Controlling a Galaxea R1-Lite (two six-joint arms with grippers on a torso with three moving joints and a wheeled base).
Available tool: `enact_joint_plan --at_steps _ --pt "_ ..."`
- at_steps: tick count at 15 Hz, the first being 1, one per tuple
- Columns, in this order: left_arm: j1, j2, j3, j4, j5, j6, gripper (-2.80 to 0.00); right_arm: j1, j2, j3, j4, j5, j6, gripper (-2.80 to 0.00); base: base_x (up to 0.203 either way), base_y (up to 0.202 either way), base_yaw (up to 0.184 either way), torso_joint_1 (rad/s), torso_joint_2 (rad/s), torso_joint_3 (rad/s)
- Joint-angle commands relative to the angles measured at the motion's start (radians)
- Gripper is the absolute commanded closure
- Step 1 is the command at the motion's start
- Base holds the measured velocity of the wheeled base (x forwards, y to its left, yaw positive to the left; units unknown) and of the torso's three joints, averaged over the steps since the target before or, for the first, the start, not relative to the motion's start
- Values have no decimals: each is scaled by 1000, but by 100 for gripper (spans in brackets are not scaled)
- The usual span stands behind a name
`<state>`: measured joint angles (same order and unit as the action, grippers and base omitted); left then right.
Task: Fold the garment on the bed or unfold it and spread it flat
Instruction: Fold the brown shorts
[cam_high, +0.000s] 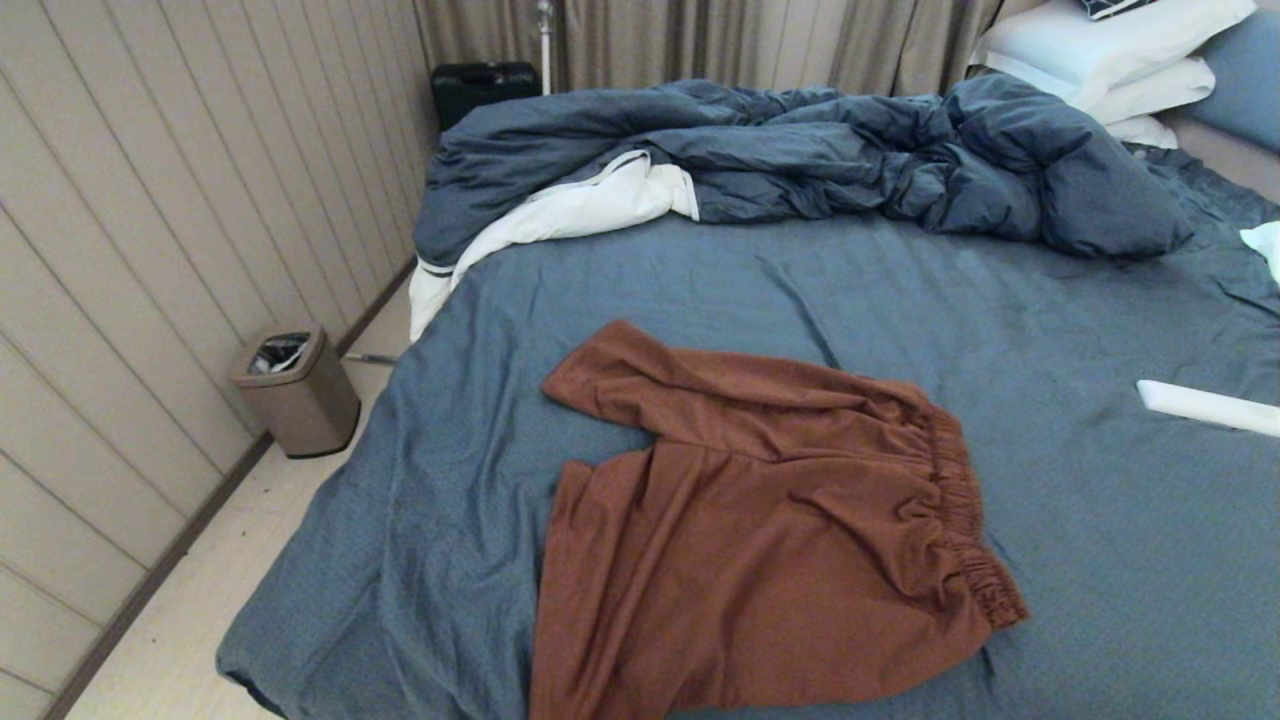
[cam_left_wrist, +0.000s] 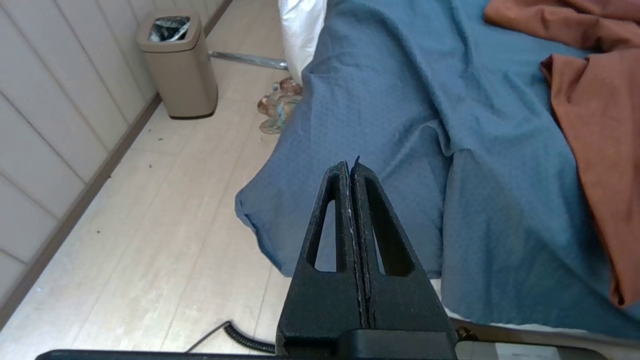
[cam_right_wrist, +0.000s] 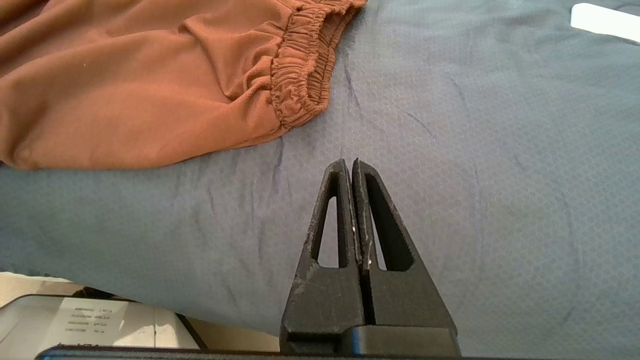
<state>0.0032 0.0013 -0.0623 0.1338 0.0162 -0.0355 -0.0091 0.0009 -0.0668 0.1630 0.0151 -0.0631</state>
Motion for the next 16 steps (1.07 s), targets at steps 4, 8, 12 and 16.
enact_joint_plan --at_steps 4,8,12,16 --pt "0 86 -109 7 2 21 0 0 117 -148 45 0 -19 0 0 0 0 0 0 0" --pt "0 410 -457 15 -17 -21 0 39 390 -401 57 3 -12 0 0 0 0 0 0 0" --pt "-1 717 -767 131 -76 -39 0 68 692 -607 68 4 -3 0 0 0 0 0 0 0" --pt "-2 1045 -1028 379 -251 -95 0 77 1065 -885 206 20 144 0 0 0 0 0 0 0"
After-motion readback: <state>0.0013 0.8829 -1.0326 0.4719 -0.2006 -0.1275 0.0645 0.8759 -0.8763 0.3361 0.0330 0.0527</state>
